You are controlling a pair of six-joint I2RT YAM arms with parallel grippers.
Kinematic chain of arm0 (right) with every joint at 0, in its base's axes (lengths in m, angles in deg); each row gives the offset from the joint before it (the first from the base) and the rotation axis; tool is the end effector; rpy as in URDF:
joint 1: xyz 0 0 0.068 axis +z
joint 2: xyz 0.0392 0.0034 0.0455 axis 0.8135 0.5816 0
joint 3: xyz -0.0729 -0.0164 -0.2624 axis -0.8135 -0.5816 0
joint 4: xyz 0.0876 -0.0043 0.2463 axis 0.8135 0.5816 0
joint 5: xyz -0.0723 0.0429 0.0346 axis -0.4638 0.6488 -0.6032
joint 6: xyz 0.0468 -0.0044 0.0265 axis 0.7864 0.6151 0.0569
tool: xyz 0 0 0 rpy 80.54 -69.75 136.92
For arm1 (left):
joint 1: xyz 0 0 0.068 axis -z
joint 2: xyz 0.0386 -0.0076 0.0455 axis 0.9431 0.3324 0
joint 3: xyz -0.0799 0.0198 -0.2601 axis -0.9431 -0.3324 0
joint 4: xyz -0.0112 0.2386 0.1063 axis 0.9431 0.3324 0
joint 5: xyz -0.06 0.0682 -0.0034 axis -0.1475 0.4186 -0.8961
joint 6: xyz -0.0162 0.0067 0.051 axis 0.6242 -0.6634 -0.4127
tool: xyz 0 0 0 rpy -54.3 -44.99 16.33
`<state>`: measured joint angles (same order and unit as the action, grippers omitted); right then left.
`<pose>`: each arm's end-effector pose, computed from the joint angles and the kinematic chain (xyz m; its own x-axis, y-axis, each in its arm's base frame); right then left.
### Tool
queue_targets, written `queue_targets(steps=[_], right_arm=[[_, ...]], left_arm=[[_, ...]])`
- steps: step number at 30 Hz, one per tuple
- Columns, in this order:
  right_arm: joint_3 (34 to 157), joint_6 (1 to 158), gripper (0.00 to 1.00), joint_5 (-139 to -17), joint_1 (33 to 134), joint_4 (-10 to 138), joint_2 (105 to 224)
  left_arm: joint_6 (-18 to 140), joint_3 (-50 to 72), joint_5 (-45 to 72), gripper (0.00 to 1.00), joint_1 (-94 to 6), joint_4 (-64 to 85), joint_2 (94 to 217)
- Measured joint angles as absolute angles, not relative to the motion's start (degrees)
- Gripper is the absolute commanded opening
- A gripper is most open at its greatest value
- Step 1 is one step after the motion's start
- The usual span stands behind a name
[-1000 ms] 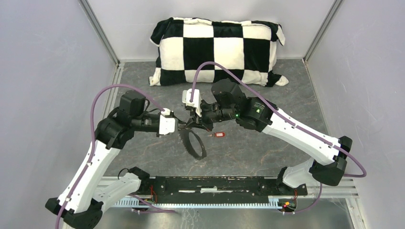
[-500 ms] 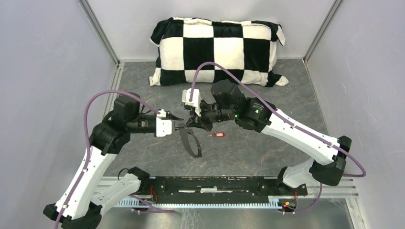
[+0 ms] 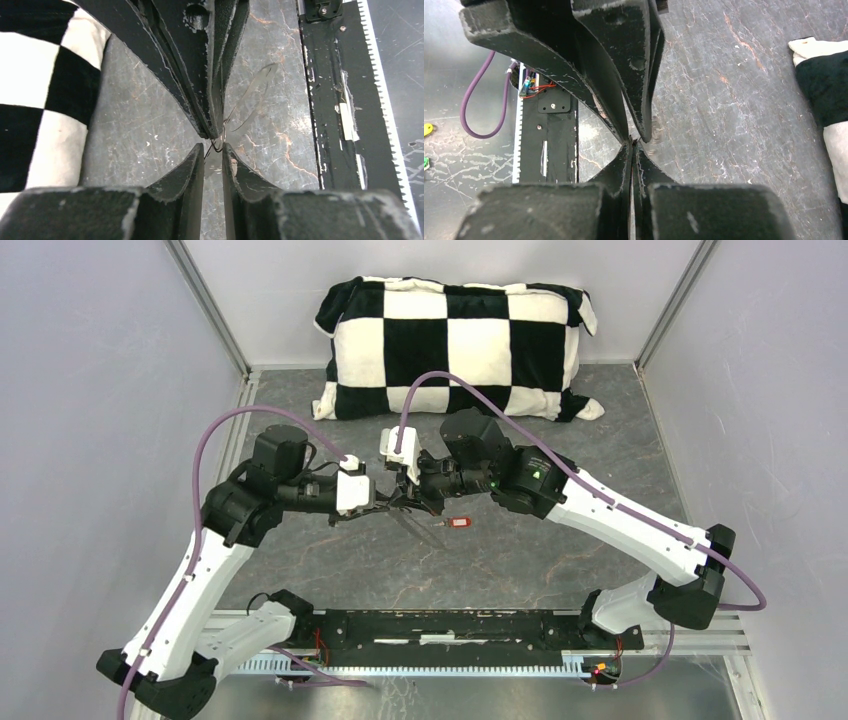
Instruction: Put the keys on the keyring
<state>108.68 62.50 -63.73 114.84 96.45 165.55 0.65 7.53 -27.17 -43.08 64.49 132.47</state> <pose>0.1438 0.2802 0.4166 -0.0404 -0.4071 -0.9125 -0.9958 0.0914 0.0032 0.1259 -0.0958 0.3921 0.2943 0.4056 -0.8654 0.9473 -0.0036 0.3204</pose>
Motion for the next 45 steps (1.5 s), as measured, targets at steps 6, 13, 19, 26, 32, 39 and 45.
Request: queue_targets(steps=[6, 13, 19, 26, 32, 39, 45], right_arm=[[108.6, 62.5, 0.00, -64.0, 115.1, 96.4, 165.5], [108.6, 62.5, 0.00, -64.3, 115.8, 96.4, 165.6], [108.7, 62.4, 0.00, -64.5, 116.8, 96.4, 166.3], [108.7, 62.5, 0.00, -65.6, 117.1, 96.3, 166.6], [108.7, 63.0, 0.00, -67.4, 117.3, 96.2, 166.9], [108.2, 64.3, 0.00, -70.1, 117.3, 94.8, 166.9], [107.0, 65.6, 0.00, -71.5, 117.3, 93.0, 166.7]], left_arm=[[1.6, 7.6, -27.5, 0.20, -43.1, 65.9, 132.7], [2.1, 7.8, -27.9, 0.22, -43.1, 66.5, 132.8], [2.3, 7.8, -28.0, 0.33, -43.1, 66.5, 132.9], [2.3, 7.8, -26.2, 0.35, -43.1, 66.4, 132.0], [2.3, 8.2, -23.4, 0.38, -43.1, 65.4, 128.8], [4.8, 6.9, -22.0, 0.28, -43.1, 64.4, 125.9], [10.1, 3.0, -22.2, 0.23, -43.1, 64.0, 125.8]])
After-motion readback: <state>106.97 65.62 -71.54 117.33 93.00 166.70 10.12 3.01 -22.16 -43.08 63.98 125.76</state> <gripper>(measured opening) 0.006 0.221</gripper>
